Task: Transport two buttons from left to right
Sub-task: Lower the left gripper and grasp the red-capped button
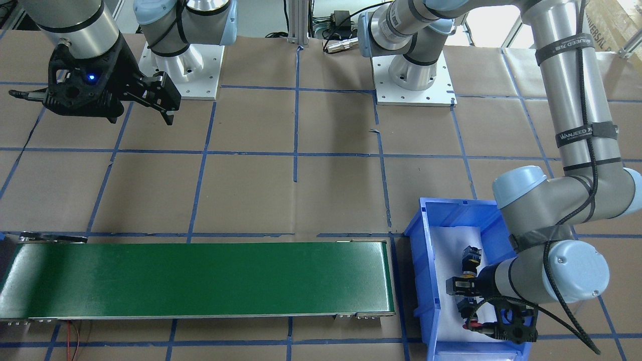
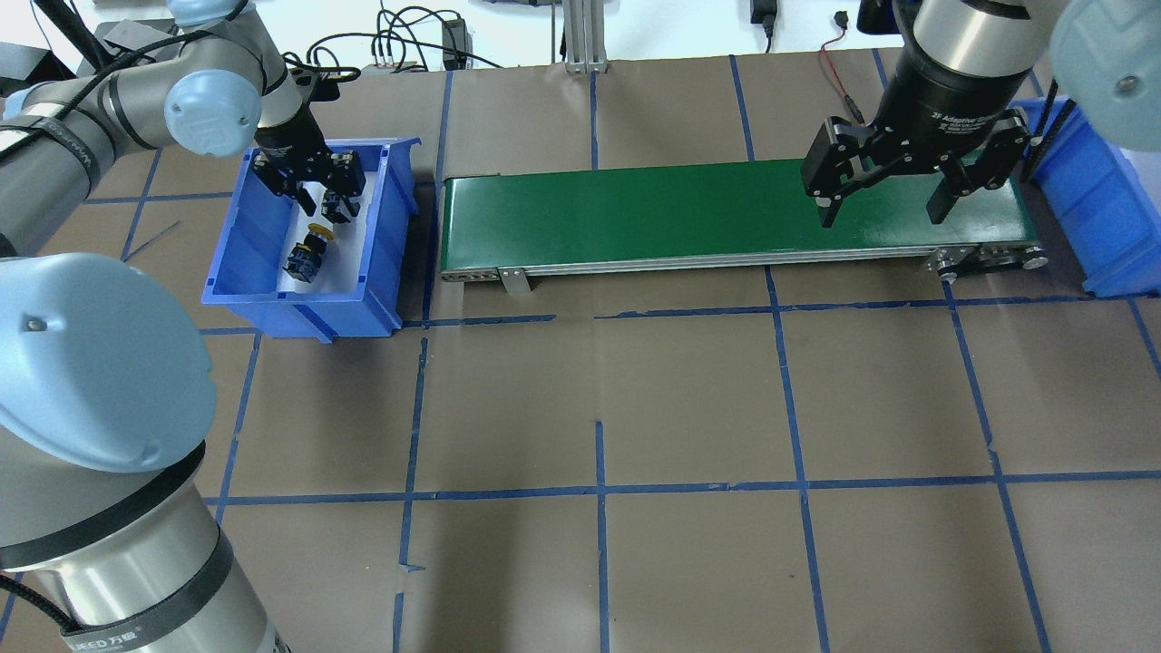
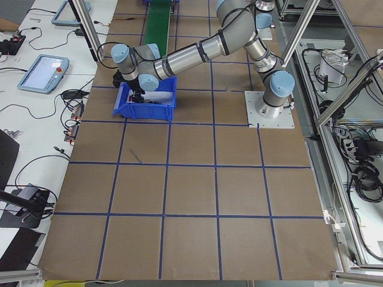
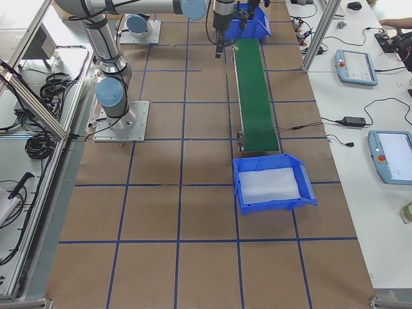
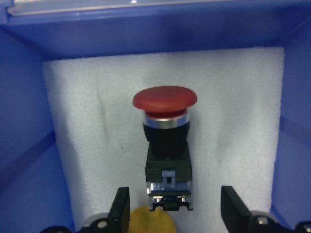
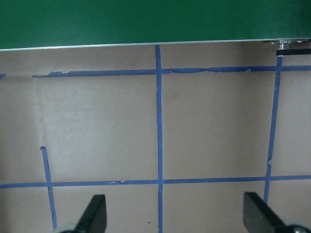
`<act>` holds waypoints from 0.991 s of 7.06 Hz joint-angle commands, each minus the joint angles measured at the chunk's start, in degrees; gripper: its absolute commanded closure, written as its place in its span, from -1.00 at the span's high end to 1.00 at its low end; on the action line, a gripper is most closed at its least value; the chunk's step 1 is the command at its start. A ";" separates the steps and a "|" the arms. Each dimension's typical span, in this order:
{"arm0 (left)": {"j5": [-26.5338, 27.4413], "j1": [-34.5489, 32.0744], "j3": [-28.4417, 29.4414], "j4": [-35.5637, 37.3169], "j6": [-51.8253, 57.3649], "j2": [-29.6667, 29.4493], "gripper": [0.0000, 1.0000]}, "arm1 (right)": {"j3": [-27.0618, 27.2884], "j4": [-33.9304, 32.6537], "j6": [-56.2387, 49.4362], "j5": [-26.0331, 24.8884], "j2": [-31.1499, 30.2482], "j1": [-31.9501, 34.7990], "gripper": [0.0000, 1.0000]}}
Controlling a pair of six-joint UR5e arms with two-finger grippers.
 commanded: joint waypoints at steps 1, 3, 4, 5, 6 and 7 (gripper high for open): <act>-0.13 0.10 -0.01 0.22 -0.68 -0.84 0.12 | 0.00 0.00 0.03 0.00 0.00 0.00 1.00; -0.14 -0.17 0.78 0.22 -3.40 0.03 -0.34 | 0.00 0.00 0.11 0.00 0.00 0.00 1.00; -0.31 -0.51 1.04 0.13 -3.75 1.51 -0.34 | 0.00 0.00 0.11 0.00 0.00 0.00 1.00; 0.30 -0.60 1.05 -0.04 -3.85 4.40 -0.34 | 0.00 0.00 0.11 0.00 0.00 0.00 1.00; 0.39 -0.69 1.05 -1.78 -4.02 8.61 -0.34 | 0.00 0.00 0.11 0.00 0.00 0.00 1.00; 0.39 -0.87 1.22 -5.80 -4.98 13.00 -0.34 | 0.00 0.00 0.11 0.00 0.00 0.00 1.00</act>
